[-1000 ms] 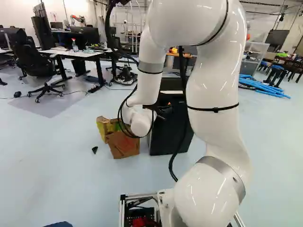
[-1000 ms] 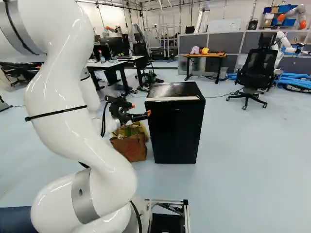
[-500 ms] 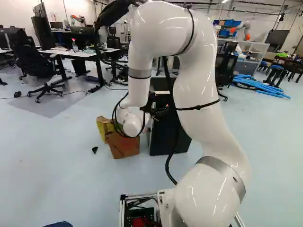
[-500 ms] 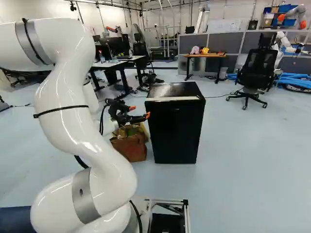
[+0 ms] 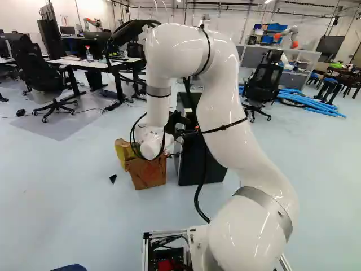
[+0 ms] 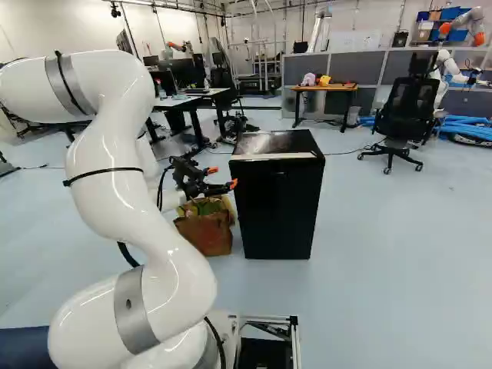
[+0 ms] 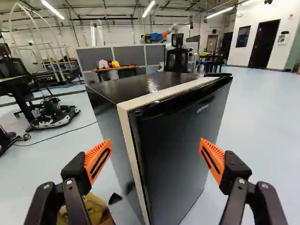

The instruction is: Grab a drink from the fridge

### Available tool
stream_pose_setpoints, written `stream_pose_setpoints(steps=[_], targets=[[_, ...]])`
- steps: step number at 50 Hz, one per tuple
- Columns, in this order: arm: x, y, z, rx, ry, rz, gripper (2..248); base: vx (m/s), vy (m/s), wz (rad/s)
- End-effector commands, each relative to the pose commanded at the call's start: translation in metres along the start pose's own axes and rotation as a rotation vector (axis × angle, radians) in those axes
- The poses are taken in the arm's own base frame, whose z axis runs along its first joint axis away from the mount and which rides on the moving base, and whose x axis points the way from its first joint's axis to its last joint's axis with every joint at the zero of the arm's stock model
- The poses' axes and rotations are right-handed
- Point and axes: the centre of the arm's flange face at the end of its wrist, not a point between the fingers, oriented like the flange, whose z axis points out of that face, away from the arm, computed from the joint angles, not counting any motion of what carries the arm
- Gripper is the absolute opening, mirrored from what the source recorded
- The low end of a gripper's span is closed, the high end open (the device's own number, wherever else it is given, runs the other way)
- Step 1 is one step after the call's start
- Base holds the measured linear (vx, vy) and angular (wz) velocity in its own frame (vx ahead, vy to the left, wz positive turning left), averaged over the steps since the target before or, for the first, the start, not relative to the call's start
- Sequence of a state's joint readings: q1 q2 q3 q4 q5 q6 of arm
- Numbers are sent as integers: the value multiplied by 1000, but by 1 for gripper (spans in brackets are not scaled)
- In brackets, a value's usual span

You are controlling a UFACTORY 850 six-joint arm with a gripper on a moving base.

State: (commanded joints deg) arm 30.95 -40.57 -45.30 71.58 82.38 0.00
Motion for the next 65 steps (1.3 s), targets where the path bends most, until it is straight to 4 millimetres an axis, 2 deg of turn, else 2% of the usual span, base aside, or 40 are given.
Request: stream_pose_setpoints(steps=[12,26,65], targets=[[-2,-18,12,-14,10,30,247,0,0,0],[-3,-26,20,-22,17,47,247,0,0,0],[-1,-26,43,-87,40,72,247,0,0,0]])
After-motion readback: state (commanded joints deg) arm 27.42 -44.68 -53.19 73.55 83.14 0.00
